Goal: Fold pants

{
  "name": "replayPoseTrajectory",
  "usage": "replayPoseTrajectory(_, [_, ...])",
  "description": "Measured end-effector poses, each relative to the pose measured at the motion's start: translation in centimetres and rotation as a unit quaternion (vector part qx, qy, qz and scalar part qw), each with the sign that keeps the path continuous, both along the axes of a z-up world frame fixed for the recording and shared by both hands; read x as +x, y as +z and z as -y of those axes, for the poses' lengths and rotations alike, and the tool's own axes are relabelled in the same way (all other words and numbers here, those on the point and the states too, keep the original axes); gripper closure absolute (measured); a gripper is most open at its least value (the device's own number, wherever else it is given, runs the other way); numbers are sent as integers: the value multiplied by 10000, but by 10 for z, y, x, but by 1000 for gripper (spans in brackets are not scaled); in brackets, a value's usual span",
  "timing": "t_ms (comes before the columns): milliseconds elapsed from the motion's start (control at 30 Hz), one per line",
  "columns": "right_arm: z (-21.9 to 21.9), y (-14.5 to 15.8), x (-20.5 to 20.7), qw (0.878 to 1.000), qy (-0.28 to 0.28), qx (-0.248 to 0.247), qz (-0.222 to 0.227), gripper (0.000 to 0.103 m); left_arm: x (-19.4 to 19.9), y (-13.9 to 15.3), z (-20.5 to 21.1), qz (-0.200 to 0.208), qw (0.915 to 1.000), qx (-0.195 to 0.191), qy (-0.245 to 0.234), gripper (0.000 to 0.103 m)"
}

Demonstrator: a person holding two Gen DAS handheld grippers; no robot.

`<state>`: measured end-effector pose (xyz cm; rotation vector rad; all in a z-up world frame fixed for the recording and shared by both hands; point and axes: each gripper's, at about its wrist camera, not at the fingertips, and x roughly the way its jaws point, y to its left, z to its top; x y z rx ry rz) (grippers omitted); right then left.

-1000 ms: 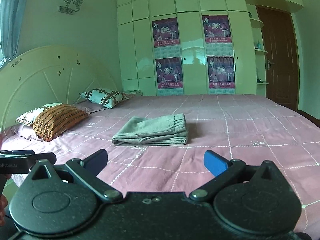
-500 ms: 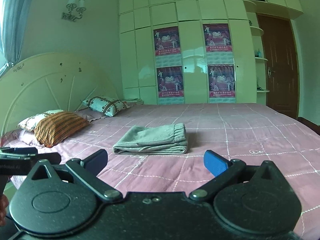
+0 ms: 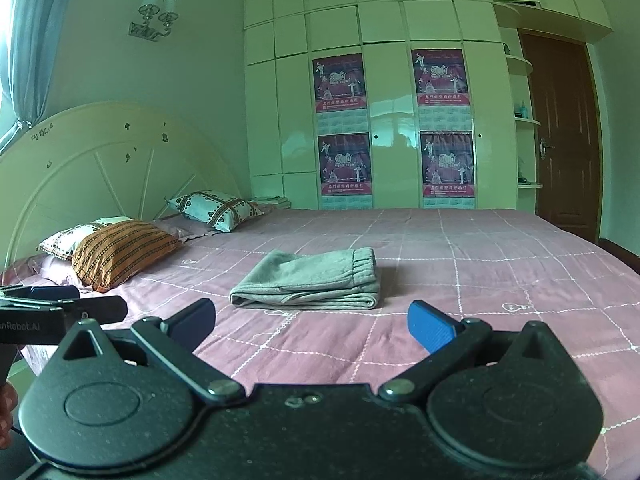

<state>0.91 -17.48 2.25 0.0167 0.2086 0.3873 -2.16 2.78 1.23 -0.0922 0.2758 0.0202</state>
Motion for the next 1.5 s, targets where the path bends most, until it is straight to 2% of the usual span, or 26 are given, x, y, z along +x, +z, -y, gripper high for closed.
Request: replayPoseTrajectory(1500, [3,-1,2,10000,16,-11,-19,6,2,-3,0,-32,10000,-20,-39,0])
